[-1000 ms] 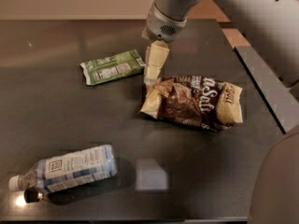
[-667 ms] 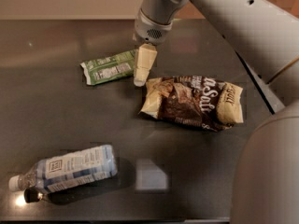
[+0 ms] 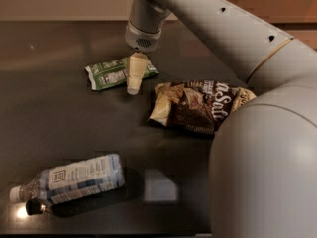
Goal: Move green jalapeno chip bag near blue plastic bottle
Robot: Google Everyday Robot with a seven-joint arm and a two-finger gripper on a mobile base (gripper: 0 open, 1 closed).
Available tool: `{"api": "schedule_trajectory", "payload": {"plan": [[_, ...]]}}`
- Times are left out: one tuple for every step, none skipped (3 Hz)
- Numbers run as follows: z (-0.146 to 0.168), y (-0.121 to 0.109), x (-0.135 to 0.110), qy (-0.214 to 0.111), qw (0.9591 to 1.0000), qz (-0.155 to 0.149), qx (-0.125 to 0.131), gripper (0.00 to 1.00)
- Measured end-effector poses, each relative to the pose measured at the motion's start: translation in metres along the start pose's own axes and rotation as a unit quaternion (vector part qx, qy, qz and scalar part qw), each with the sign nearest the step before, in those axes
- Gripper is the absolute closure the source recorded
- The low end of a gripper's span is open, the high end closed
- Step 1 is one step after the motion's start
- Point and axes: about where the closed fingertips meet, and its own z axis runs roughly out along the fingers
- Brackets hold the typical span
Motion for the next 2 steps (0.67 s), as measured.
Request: {"api": "schedule_trajectory", "payload": {"plan": [[0.018, -0.013, -0.005, 0.020, 0.9998, 0.007, -0.006, 0.00], [0.030, -0.026, -0.009, 0.042, 0.9990, 0.018, 0.001, 0.00]]}}
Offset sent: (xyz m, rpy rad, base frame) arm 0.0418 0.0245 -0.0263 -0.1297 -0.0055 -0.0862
